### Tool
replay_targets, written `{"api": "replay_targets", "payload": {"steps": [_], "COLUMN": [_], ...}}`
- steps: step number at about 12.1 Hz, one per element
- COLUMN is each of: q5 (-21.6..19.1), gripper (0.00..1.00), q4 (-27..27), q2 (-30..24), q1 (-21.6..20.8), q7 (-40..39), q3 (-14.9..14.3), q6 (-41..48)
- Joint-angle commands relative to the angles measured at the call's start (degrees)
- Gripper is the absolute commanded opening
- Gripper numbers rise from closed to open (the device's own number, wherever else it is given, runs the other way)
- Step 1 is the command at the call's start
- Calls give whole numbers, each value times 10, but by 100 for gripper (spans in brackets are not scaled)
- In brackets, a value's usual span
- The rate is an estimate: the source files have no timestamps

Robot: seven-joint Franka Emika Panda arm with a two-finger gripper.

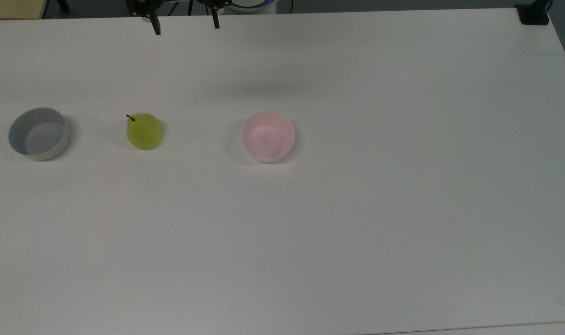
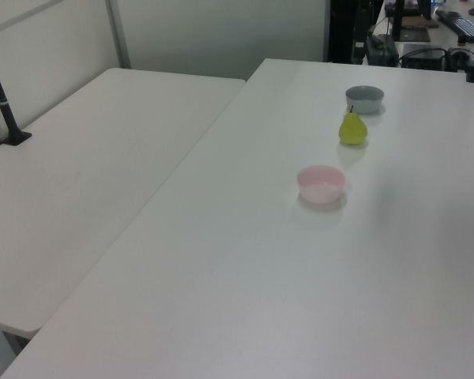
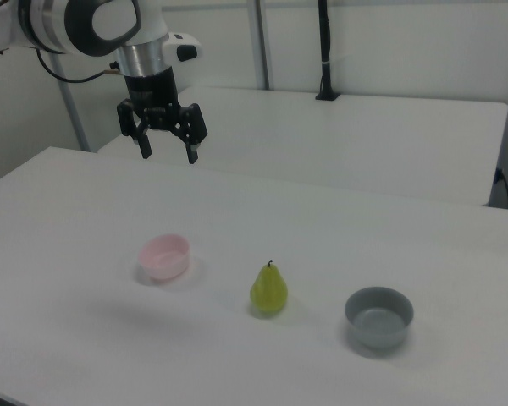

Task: Place the pear in the bowl
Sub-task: 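Move the open gripper over the yellow-green pear and lower it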

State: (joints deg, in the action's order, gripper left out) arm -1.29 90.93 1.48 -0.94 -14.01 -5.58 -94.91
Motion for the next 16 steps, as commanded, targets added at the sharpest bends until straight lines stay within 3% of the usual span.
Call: {"api": "replay_targets", "payload": {"steps": [1, 11, 16], "q5": [6, 6, 9], "gripper": [100, 100, 100], "q4": [22, 20, 21], "q2": [-19, -19, -18], "q1": [-10, -5, 10], "q7": [-6, -18, -165], "q3": [-7, -7, -9], "q6": [-10, -2, 12]}}
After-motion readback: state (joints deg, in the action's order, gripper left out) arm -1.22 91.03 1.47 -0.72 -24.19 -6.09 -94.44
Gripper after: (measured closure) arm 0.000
